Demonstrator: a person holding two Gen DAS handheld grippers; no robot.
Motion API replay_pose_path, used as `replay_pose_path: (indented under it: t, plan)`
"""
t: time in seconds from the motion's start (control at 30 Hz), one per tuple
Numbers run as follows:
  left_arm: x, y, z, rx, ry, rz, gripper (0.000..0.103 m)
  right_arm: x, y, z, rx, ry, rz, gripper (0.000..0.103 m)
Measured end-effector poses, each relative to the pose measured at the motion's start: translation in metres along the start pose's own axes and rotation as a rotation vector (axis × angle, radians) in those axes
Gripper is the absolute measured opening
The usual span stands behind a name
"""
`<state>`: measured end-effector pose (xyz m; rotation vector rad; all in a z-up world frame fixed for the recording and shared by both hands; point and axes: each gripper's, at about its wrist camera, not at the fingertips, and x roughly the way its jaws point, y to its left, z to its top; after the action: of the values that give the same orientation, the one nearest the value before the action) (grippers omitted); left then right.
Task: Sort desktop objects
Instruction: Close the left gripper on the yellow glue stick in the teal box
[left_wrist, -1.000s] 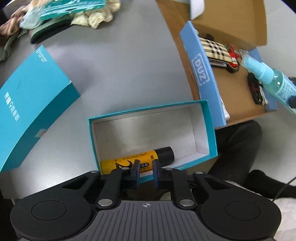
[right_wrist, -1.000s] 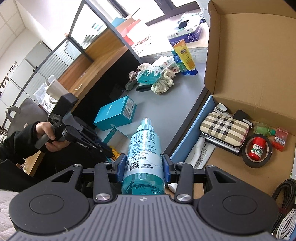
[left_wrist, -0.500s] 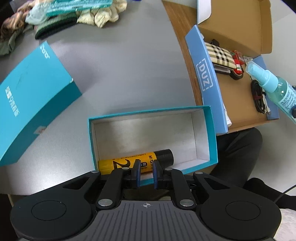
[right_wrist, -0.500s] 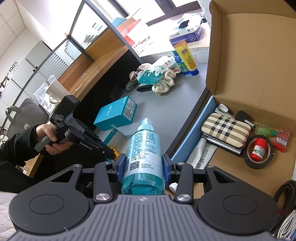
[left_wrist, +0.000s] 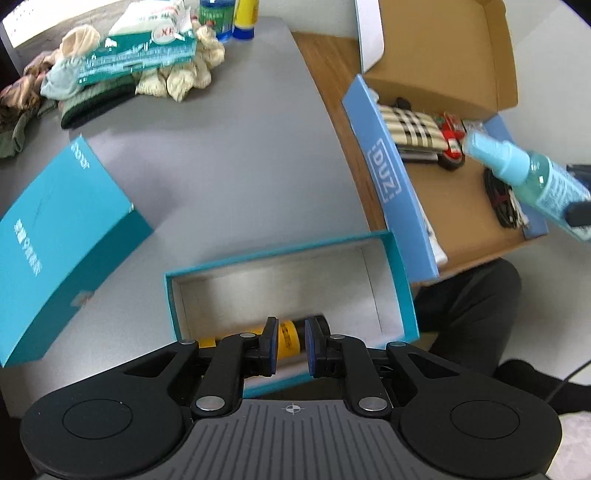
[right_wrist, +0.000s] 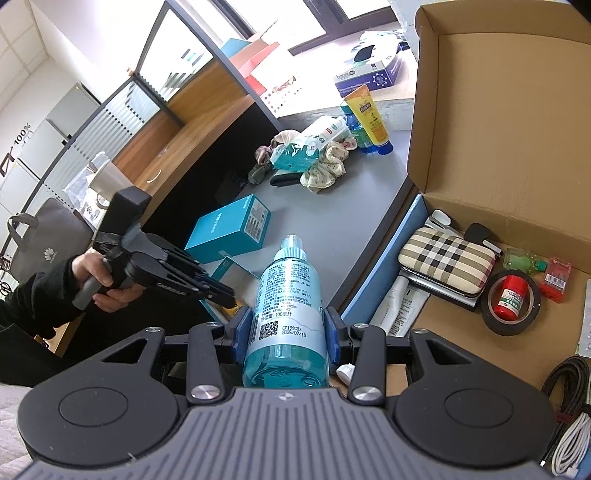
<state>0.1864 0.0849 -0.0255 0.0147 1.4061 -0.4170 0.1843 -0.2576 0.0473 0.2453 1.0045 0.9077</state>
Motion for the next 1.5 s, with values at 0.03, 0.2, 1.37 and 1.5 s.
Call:
replay_pose_path:
  t: [0.03, 0.2, 1.37, 1.5]
  plan:
    - [0.001, 0.001, -0.001, -0.006, 0.014, -0.003, 0.017, 0.0, 0.0, 0.0, 0.001, 0.0, -0.001, 0.047]
    - [0.01, 0.009, -0.005, -0.06, 0.058, -0.023, 0.017, 0.0, 0.0, 0.0, 0.003, 0.0, -0.006, 0.047]
    - [0.021, 0.014, -0.009, -0.079, 0.022, -0.018, 0.018, -0.009, 0.0, -0.007, 0.025, -0.009, -0.028, 0.047]
    - [0.015, 0.008, -0.011, 0.009, -0.023, -0.019, 0.03, -0.011, 0.0, -0.008, 0.028, -0.01, -0.031, 0.047]
